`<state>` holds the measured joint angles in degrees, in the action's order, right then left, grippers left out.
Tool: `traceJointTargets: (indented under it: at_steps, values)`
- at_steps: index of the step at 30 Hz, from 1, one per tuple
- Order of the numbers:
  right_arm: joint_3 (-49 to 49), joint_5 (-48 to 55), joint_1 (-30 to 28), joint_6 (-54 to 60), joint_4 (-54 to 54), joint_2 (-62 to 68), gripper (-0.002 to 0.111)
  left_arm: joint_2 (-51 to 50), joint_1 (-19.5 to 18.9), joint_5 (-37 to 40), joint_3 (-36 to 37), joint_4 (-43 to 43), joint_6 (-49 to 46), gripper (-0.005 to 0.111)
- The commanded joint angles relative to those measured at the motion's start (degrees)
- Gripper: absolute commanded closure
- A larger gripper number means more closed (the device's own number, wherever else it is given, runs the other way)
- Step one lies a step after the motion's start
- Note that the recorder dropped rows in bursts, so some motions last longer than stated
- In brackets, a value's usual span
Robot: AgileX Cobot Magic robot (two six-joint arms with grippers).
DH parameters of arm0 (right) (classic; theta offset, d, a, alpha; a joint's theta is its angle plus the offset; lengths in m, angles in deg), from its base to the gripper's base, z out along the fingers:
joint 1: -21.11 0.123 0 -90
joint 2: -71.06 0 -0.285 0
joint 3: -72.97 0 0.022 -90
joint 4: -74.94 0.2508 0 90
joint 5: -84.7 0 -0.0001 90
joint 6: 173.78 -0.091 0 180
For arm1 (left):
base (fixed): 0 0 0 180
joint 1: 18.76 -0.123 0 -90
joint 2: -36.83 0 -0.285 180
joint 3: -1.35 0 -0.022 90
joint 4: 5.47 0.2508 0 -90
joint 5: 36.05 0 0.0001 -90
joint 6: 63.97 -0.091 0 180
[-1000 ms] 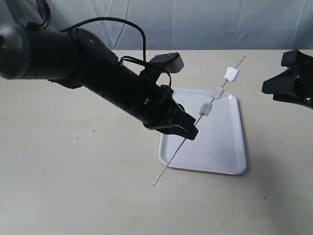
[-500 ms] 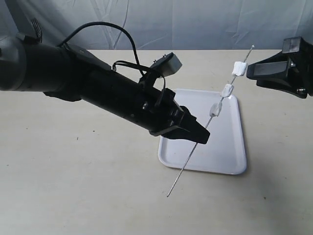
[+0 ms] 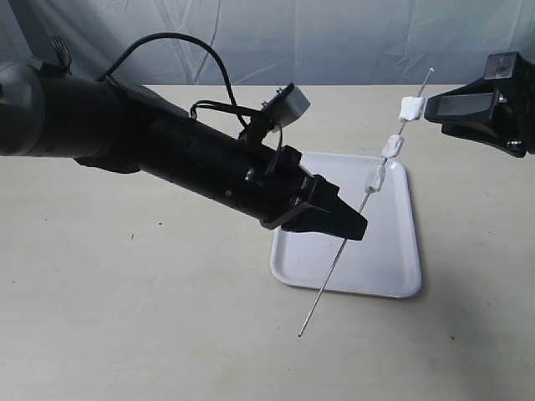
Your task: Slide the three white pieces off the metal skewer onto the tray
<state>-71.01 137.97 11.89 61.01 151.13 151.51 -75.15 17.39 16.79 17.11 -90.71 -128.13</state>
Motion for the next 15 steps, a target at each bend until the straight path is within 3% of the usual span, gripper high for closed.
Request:
traceJointTargets:
  at_steps: [1,10,15]
  values:
    - [-0.2,-0.14,-0.37,1.32,0.78,1.14,0.07,0.54,0.01,2.52,0.31,-1.75,-0.31,0.107]
    - [-0.2,0.96,-0.37,3.89,4.87,1.67,0.07,0.54,0.11,2.16,0.31,-1.24,-0.31,0.107]
    - [-0.2,-1.26,3.29,4.02,5.46,2.41,0.074,-0.7,1.65,1.07,0.31,-2.17,-0.85,0.107]
